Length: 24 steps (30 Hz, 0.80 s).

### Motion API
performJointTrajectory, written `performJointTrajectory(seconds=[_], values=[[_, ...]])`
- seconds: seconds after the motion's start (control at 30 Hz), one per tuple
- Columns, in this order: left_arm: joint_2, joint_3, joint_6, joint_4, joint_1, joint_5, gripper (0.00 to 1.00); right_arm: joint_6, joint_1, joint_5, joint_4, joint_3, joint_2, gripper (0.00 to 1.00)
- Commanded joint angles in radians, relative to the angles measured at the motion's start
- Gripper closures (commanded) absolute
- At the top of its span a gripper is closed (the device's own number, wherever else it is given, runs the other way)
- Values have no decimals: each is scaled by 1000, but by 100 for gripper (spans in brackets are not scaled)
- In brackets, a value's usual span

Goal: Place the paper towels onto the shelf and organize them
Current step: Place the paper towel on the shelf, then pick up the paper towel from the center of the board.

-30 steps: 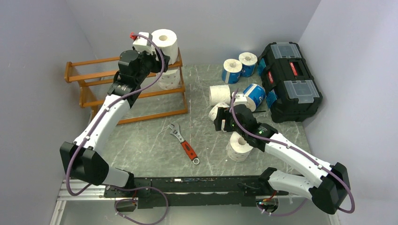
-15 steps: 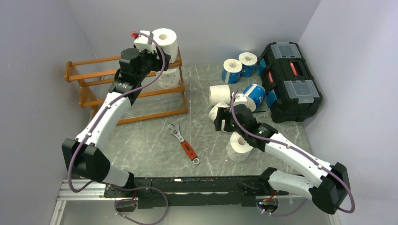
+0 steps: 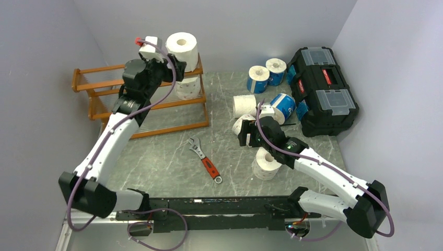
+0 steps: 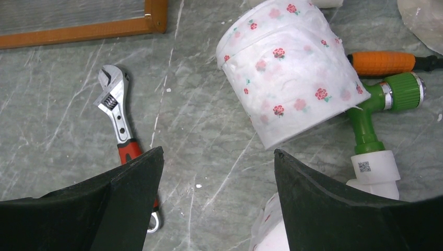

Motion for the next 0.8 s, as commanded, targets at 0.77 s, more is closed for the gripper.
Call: performJointTrajectory(seconds=[0.77], values=[[-741,-755,-385,-218,-101,-5,1,138,-34,238,-67,-17,-143,21]])
